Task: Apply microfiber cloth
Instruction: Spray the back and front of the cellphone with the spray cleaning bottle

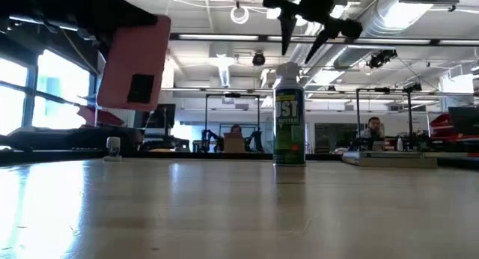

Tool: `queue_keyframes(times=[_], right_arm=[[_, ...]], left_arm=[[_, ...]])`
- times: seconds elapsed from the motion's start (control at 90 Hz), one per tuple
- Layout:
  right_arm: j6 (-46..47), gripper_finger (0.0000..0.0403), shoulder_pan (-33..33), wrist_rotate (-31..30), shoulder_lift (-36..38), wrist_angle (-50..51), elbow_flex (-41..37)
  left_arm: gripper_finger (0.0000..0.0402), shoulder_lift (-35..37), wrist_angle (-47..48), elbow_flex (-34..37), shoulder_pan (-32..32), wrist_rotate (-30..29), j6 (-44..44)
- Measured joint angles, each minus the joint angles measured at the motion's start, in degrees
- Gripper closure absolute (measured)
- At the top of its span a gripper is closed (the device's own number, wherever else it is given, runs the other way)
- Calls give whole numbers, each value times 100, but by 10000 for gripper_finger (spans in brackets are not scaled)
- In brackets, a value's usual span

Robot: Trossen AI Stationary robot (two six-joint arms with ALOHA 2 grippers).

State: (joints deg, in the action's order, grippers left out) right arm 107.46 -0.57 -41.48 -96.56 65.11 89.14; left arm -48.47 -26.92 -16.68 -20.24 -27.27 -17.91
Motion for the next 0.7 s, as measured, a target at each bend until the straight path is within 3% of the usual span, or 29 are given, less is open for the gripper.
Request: queue_keyframes(times=[0.7], right_arm=[[-457,206,1118,761,-4,-410,0]], left_arm=[[395,413,381,-2,-3,0,256]])
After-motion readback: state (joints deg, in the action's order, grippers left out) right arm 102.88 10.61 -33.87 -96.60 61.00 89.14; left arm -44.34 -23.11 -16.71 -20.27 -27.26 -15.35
